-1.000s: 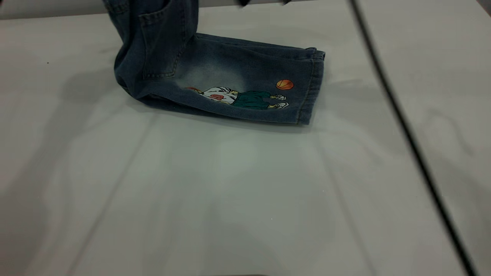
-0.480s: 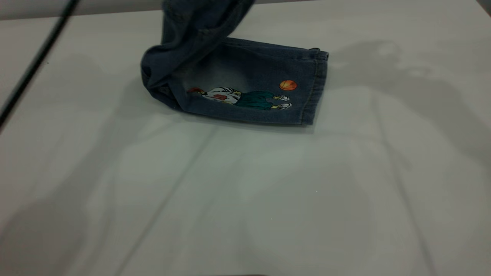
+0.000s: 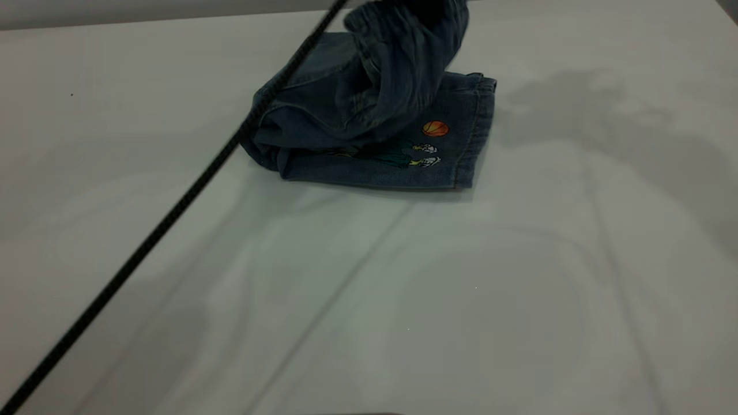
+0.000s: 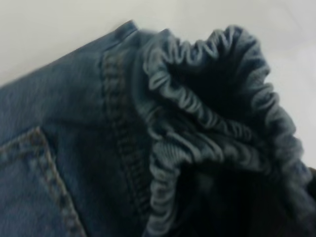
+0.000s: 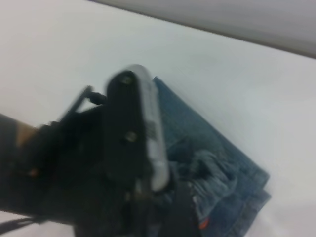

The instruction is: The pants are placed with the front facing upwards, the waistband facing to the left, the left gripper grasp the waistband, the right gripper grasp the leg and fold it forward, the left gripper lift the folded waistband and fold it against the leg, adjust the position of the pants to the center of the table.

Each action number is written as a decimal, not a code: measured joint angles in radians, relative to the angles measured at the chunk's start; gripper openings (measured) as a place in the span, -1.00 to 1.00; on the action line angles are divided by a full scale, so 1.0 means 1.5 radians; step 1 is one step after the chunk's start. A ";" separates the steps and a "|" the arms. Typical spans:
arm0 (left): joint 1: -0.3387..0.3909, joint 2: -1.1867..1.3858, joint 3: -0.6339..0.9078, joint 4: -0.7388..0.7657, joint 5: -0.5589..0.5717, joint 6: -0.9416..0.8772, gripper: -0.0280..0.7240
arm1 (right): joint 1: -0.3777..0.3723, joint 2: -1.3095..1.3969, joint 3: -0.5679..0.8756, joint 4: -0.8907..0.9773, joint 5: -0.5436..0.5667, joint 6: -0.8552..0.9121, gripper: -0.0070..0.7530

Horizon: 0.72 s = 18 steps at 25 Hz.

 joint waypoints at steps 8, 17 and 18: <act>-0.007 -0.014 -0.001 0.009 0.011 0.011 0.37 | 0.000 -0.004 0.000 0.000 0.026 0.000 0.46; -0.006 -0.003 -0.010 0.285 0.102 0.134 0.45 | 0.000 -0.004 0.000 0.000 0.043 0.003 0.46; -0.006 0.006 -0.010 0.297 0.102 0.168 0.45 | 0.000 -0.004 0.000 0.000 0.044 0.003 0.46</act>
